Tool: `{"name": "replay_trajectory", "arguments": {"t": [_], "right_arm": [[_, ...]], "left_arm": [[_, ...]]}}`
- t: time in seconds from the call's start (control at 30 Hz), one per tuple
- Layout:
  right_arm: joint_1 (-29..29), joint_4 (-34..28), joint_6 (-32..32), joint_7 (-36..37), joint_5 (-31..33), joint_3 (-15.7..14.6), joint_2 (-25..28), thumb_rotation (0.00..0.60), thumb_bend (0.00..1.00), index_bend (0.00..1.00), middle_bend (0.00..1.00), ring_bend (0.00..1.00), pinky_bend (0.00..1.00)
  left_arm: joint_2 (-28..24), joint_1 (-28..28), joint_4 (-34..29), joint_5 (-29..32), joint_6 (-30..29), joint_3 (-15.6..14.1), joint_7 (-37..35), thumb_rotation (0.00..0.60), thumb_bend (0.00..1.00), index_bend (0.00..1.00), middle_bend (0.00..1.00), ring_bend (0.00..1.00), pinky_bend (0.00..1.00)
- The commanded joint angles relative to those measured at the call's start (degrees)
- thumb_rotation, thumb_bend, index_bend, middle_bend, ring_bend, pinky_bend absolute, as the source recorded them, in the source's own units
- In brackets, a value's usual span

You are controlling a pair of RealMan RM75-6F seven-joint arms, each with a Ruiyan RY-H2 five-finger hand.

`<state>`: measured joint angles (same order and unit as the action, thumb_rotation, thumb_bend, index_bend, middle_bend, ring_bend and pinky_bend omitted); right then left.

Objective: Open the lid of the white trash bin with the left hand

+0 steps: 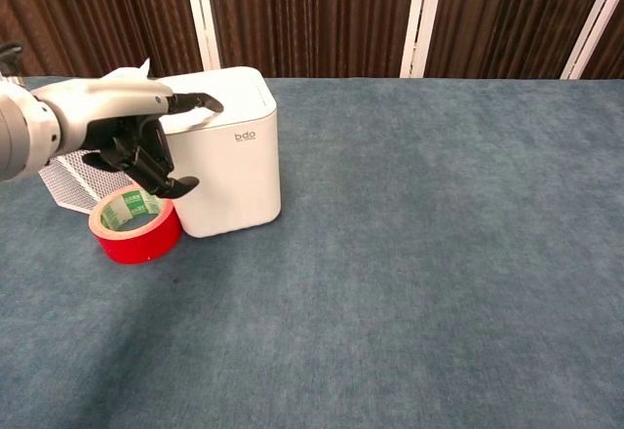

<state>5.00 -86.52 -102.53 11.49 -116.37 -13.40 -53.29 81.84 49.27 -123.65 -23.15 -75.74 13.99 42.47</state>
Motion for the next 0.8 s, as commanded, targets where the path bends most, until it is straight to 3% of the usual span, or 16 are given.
{"name": "replay_trajectory", "arguments": {"t": [0.03, 0.23, 0.33, 0.47, 0.57, 0.63, 0.73, 0.8], "right_arm": [[0.0, 0.1, -0.1, 0.2, 0.0, 0.0, 0.0, 0.600, 0.31, 0.00, 0.00, 0.00, 0.00], [0.1, 0.2, -0.2, 0.1, -0.1, 0.1, 0.0, 0.600, 0.31, 0.00, 0.00, 0.00, 0.00], [0.1, 0.1, -0.1, 0.0, 0.0, 0.1, -0.1, 0.600, 0.31, 0.00, 0.00, 0.00, 0.00], [0.2, 0.1, -0.1, -0.4, -0.2, 0.1, -0.1, 0.600, 0.31, 0.00, 0.00, 0.00, 0.00], [0.3, 0.1, -0.1, -0.9, -0.4, 0.1, -0.3, 0.600, 0.31, 0.00, 0.00, 0.00, 0.00], [0.4, 0.0, 0.1, -1.5, -0.7, 0.0, -0.5, 0.600, 0.31, 0.00, 0.00, 0.00, 0.00], [0.5, -0.1, 0.4, -2.3, -1.0, -0.1, -0.6, 0.600, 0.31, 0.00, 0.00, 0.00, 0.00], [0.5, -0.2, 0.7, -2.7, -0.9, -0.1, -0.7, 0.600, 0.31, 0.00, 0.00, 0.00, 0.00]], "left_arm": [[0.2, 1.0, 0.6, 2.2, 0.1, -0.6, 1.2, 0.600, 0.45, 0.00, 1.00, 1.00, 1.00], [0.0, 0.3, 0.3, -0.9, 0.1, -0.4, -2.1, 0.600, 0.45, 0.00, 1.00, 1.00, 1.00], [-1.3, -1.7, -1.9, -7.9, -0.9, -0.7, -5.6, 0.600, 0.45, 0.00, 1.00, 1.00, 1.00], [-4.7, -5.0, -5.7, -18.1, -3.1, -4.0, -7.6, 0.600, 0.45, 0.00, 1.00, 1.00, 1.00], [-7.9, -8.2, -8.9, -25.9, -3.7, -8.1, -9.3, 0.600, 0.45, 0.00, 1.00, 1.00, 1.00], [-10.8, -11.3, -10.7, -33.9, -4.2, -12.8, -10.2, 0.600, 0.45, 0.00, 0.98, 0.98, 1.00], [-14.0, -16.8, -8.9, -49.3, -5.7, -20.7, -13.0, 0.600, 0.45, 0.00, 0.82, 0.82, 1.00], [-15.6, -21.2, -4.3, -61.1, -7.9, -26.6, -16.9, 0.600, 0.45, 0.00, 0.60, 0.59, 0.84]]}}
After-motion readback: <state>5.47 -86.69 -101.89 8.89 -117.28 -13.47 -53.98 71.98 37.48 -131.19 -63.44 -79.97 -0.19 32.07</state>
